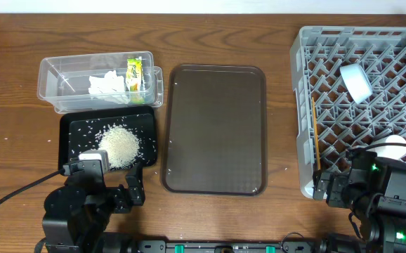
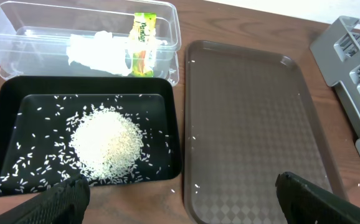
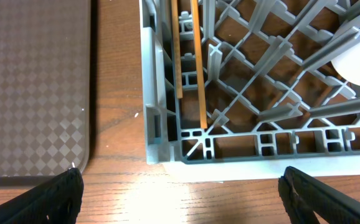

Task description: Sort waste into correct bins and load items into the dishwasher rack

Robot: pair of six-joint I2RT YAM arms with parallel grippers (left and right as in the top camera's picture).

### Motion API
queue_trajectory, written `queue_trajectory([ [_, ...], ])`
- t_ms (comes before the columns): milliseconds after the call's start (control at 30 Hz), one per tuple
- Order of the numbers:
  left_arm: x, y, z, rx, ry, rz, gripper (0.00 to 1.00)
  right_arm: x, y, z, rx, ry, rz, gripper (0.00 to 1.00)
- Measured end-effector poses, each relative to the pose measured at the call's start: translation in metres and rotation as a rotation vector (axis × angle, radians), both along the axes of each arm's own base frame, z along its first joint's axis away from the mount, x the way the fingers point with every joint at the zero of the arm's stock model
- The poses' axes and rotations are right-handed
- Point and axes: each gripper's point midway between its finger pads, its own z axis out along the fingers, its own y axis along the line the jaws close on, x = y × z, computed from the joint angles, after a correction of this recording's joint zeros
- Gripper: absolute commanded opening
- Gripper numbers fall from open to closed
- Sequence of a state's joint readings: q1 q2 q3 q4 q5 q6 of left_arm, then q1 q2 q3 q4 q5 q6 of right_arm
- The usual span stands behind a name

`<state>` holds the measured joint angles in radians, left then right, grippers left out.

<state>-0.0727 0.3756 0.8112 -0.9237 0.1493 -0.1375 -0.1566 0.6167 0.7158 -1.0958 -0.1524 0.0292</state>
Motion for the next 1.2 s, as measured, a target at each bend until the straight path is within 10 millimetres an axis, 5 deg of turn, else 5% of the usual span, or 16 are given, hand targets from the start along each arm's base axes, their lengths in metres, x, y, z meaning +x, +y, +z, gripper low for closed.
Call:
queue_trajectory([
  [400,0.0,0.0,0.0,0.0,0.0,0.0,0.99,-0.003,0.012,0.014,-0.018,-0.099,0.071,0.99],
  [700,0.0,0.0,-0.002,0.0,0.006,0.0,0.99,0.039,0.027,0.053,-0.051,-0.606,0.148,0.99],
  [867,0.0,0.0,-0.003,0.0,0.009,0.0,0.99,0.058,0.034,0.045,-0.059,-0.819,0.174,0.99],
  [1200,0.0,0.0,-0.003,0.0,0.009,0.0,0.99,0.068,0.034,0.022,-0.16,-0.967,0.22,0.99],
])
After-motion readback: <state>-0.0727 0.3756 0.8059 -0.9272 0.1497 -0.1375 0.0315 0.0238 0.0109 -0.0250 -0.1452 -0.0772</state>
